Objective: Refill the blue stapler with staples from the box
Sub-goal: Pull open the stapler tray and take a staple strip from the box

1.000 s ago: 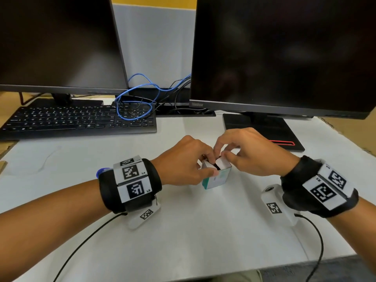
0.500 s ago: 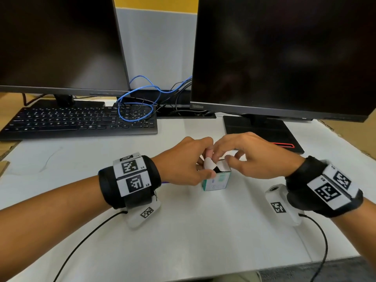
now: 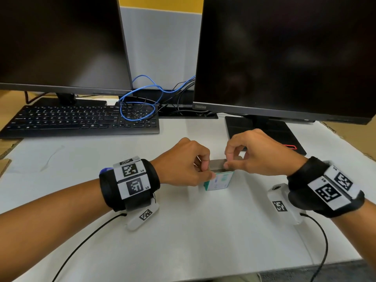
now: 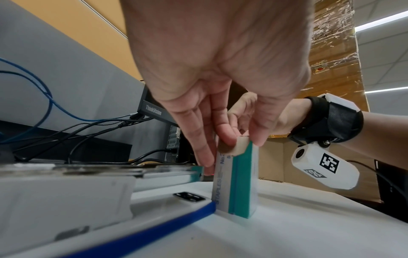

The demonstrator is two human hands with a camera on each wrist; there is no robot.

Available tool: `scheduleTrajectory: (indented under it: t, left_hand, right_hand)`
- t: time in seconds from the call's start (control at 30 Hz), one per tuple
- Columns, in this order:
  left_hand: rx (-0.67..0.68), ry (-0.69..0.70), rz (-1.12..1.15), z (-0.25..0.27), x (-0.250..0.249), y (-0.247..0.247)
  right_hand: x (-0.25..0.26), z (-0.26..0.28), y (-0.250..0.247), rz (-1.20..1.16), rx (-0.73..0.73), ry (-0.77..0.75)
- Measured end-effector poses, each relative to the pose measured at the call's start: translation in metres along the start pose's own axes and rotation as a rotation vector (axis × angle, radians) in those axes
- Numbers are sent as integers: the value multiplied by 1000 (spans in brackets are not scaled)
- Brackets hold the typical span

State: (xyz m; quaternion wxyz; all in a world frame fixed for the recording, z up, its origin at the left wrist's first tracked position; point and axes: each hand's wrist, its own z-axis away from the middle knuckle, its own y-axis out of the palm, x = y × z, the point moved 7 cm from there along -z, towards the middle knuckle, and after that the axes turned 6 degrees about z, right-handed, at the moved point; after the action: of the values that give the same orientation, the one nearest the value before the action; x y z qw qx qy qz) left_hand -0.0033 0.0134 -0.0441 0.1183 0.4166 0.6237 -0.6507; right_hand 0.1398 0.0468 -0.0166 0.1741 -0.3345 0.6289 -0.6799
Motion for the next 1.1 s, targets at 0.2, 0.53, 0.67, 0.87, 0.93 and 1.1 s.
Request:
scheduleTrajectory:
  t: [0.2,0.53,0.67,0.87,0.93,1.1]
  left_hand:
    - [-33,34,6,1,0,1]
    - [-29,27,10,0,0,1]
    - [-22,29,20,0,1,1]
    - [-14,35,22,0,0,3]
    - [-21,34,22,1,0,3]
    - [-38,27,31,2,2,4]
  right_hand:
    - [20,-1,13,67,-22,-48]
    - [21,-27,28,279,272,-48]
    - [25,-33,30,340,256,-38]
    - [33,-27,29,297,270,-68]
    - [35,-25,28,278,266,-92]
    - [37,-23,24,187,232,-125]
